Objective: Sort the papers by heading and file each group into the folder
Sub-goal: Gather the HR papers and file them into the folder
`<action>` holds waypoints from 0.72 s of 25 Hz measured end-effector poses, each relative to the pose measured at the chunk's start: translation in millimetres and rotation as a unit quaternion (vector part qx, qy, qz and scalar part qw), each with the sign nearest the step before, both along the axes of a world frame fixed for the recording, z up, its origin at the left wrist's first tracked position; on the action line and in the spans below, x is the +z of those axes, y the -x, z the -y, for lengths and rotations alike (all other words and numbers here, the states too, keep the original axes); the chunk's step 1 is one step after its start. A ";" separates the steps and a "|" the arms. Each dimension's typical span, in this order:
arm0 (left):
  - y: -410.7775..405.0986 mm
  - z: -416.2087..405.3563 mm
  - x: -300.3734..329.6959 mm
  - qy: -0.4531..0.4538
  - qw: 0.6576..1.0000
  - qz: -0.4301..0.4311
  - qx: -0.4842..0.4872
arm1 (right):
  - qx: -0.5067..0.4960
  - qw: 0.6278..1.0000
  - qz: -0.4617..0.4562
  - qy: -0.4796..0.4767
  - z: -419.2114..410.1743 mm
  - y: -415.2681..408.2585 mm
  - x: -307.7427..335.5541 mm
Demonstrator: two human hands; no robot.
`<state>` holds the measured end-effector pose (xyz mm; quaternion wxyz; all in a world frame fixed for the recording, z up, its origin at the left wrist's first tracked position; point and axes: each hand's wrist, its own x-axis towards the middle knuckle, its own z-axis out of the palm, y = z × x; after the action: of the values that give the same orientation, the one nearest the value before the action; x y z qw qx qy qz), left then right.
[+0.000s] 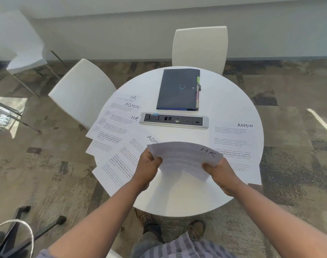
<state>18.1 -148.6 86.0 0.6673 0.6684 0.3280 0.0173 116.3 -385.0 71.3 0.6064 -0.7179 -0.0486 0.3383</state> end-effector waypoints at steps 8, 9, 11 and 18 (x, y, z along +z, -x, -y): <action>1.4 2.1 -6.4 0.007 1.000 0.001 -0.018 | -0.003 1.000 -0.006 0.013 -4.6 2.0 -3.8; 3.3 3.1 -10.1 0.010 0.999 -0.005 -0.034 | 0.001 1.000 -0.012 0.015 -4.3 4.4 -5.6; 7.9 4.9 -16.4 0.006 0.998 -0.017 -0.054 | -0.012 0.999 -0.033 0.010 -3.6 7.2 -7.7; 9.8 -0.2 -27.5 0.022 0.998 -0.042 -0.042 | -0.015 0.998 -0.063 0.001 -3.0 6.7 -12.5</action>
<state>8.3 -148.4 58.5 0.6681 0.6666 0.3276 -0.0457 109.6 -382.0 58.8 0.6130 -0.6962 0.0007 0.3736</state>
